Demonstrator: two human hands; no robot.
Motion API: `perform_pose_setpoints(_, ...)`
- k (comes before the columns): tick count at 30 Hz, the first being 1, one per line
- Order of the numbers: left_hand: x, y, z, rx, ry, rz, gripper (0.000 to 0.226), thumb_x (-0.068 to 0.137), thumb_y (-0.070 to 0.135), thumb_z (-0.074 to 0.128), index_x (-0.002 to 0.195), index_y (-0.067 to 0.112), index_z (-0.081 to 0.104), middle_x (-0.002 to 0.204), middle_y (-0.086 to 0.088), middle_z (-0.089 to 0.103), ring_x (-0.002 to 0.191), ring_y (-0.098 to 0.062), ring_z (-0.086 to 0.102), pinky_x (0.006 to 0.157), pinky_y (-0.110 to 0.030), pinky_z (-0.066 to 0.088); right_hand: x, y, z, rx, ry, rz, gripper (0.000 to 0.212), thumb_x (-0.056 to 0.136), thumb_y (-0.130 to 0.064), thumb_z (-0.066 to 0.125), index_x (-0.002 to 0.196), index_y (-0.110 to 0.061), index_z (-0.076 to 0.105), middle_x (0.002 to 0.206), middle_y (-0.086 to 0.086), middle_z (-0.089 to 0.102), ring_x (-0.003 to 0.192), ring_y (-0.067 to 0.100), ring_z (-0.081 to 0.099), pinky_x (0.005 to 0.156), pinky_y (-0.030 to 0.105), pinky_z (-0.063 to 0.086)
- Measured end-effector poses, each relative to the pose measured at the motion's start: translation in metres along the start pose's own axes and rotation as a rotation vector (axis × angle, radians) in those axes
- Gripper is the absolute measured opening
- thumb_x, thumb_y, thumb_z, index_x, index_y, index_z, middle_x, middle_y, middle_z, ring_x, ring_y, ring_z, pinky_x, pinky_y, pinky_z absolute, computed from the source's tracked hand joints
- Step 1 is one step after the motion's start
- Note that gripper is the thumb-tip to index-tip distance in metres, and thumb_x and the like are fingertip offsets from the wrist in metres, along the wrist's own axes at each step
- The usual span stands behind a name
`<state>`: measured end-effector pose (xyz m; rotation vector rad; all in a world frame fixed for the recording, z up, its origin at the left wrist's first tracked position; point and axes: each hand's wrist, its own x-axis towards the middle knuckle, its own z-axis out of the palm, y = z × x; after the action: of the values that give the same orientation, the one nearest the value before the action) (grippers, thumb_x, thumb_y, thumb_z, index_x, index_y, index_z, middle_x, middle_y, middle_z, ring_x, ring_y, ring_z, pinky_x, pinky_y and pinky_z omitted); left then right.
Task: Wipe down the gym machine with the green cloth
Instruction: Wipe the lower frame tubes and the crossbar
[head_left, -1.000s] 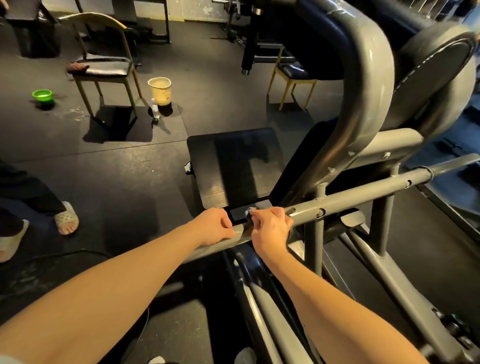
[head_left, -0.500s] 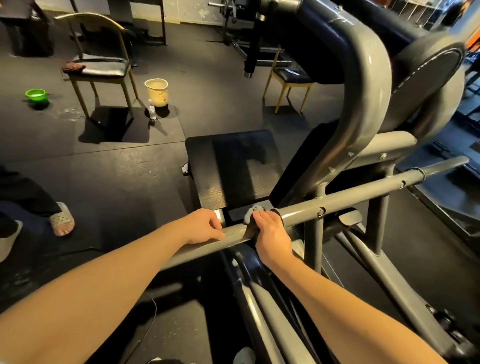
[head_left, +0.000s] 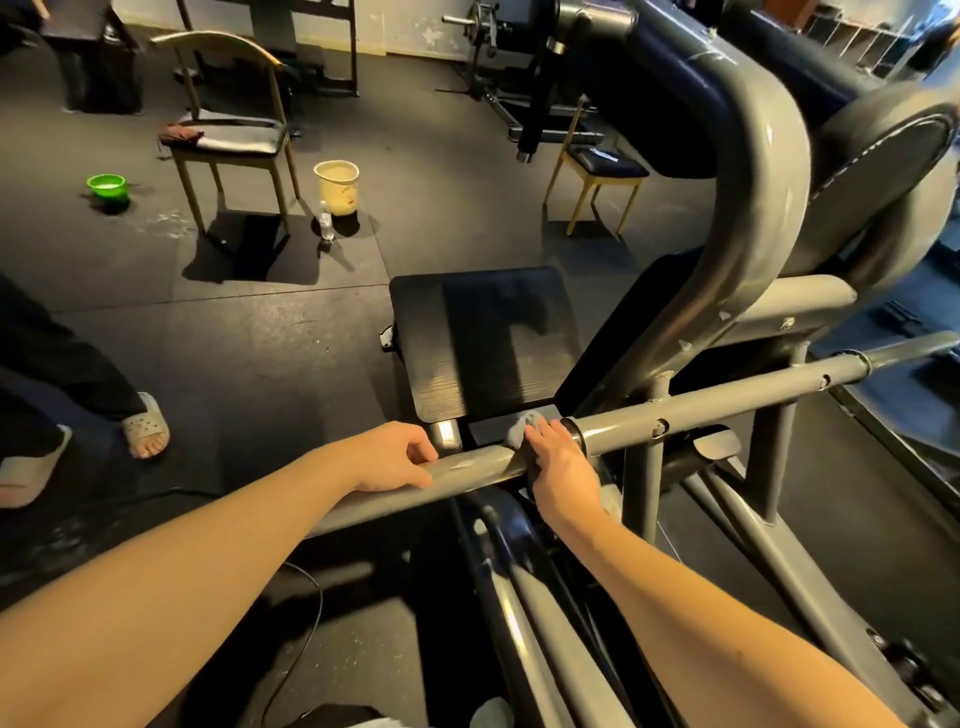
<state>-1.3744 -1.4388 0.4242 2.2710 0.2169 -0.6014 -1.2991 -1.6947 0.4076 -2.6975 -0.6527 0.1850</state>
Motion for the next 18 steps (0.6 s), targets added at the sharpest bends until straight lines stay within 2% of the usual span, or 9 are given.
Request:
perform_pose_setpoints(1, -0.001, -0.002, 0.001, -0.014, 0.003, -0.003, 0.033, 0.089, 0.032, 0.074, 0.120, 0.031, 0.064, 0.120, 0.012, 0.061, 0.103, -0.004, 0.059, 0.085, -0.022, 0.044, -0.001, -0.009, 0.004, -0.049, 0.012, 0.028, 0.064, 0.091, 0.001, 0.061, 0.149, -0.021, 0.045, 0.158, -0.002, 0.038, 0.152, 0.019, 0.024, 0.121, 0.034, 0.028)
perform_pose_setpoints(4, -0.005, -0.009, 0.003, -0.081, 0.011, -0.021, 0.032, 0.089, 0.027, 0.073, 0.119, 0.031, 0.064, 0.117, 0.013, 0.062, 0.102, -0.003, 0.059, 0.083, -0.020, 0.043, -0.015, -0.053, 0.024, -0.079, 0.062, -0.097, 0.061, 0.085, -0.003, 0.067, 0.140, -0.023, 0.049, 0.147, -0.006, 0.040, 0.144, 0.019, 0.031, 0.113, 0.032, 0.040)
perform_pose_setpoints(6, -0.005, -0.012, 0.005, -0.103, 0.022, -0.025, 0.029, 0.088, 0.027, 0.073, 0.115, 0.034, 0.063, 0.113, 0.012, 0.062, 0.101, -0.004, 0.059, 0.082, -0.022, 0.043, -0.025, -0.075, 0.035, -0.071, 0.025, -0.171, 0.066, 0.086, -0.004, 0.066, 0.146, -0.023, 0.045, 0.153, -0.005, 0.037, 0.148, 0.020, 0.026, 0.119, 0.035, 0.035)
perform_pose_setpoints(8, -0.004, -0.014, 0.007, -0.104, 0.047, -0.026, 0.025, 0.087, 0.027, 0.074, 0.108, 0.035, 0.062, 0.111, 0.011, 0.063, 0.099, -0.005, 0.059, 0.086, -0.025, 0.045, -0.026, -0.077, 0.036, -0.055, -0.027, -0.196, 0.071, 0.091, -0.003, 0.063, 0.155, -0.022, 0.038, 0.163, -0.004, 0.029, 0.155, 0.021, 0.016, 0.124, 0.036, 0.027)
perform_pose_setpoints(9, -0.003, -0.014, 0.008, -0.111, 0.062, -0.028, 0.023, 0.086, 0.027, 0.074, 0.104, 0.036, 0.062, 0.109, 0.010, 0.064, 0.098, -0.006, 0.060, 0.088, -0.027, 0.047, -0.024, -0.070, 0.033, -0.049, -0.040, -0.224, 0.071, 0.092, -0.002, 0.062, 0.155, -0.023, 0.038, 0.164, -0.005, 0.030, 0.155, 0.020, 0.016, 0.122, 0.035, 0.029)
perform_pose_setpoints(11, -0.003, -0.013, 0.009, -0.139, 0.074, -0.032, 0.023, 0.083, 0.026, 0.074, 0.102, 0.035, 0.064, 0.106, 0.010, 0.065, 0.097, -0.007, 0.062, 0.091, -0.029, 0.050, -0.017, -0.047, 0.025, -0.104, -0.033, -0.286, 0.063, 0.090, -0.004, 0.058, 0.147, -0.029, 0.048, 0.155, -0.010, 0.041, 0.150, 0.020, 0.028, 0.115, 0.035, 0.038)
perform_pose_setpoints(14, -0.005, -0.013, 0.009, -0.171, 0.060, -0.028, 0.025, 0.081, 0.026, 0.074, 0.103, 0.034, 0.067, 0.106, 0.010, 0.066, 0.097, -0.009, 0.063, 0.095, -0.033, 0.051, -0.002, -0.007, 0.007, -0.224, 0.079, -0.192, 0.047, 0.086, -0.013, 0.051, 0.127, -0.034, 0.057, 0.134, -0.016, 0.054, 0.127, 0.024, 0.048, 0.106, 0.039, 0.043)
perform_pose_setpoints(16, -0.007, -0.014, 0.008, -0.181, 0.062, -0.027, 0.024, 0.081, 0.026, 0.074, 0.103, 0.033, 0.067, 0.107, 0.011, 0.066, 0.098, -0.009, 0.063, 0.095, -0.033, 0.051, 0.004, -0.004, 0.002, -0.234, 0.138, -0.076, 0.039, 0.089, -0.009, 0.056, 0.123, -0.026, 0.064, 0.126, -0.009, 0.061, 0.119, 0.025, 0.048, 0.103, 0.039, 0.043)
perform_pose_setpoints(18, -0.007, -0.014, 0.008, -0.180, 0.064, -0.015, 0.023, 0.082, 0.026, 0.073, 0.104, 0.032, 0.066, 0.107, 0.011, 0.065, 0.098, -0.008, 0.062, 0.091, -0.030, 0.050, 0.004, -0.024, 0.009, -0.188, 0.156, -0.028, 0.028, 0.094, -0.013, 0.053, 0.116, -0.023, 0.067, 0.119, -0.007, 0.062, 0.117, 0.025, 0.049, 0.101, 0.037, 0.043)
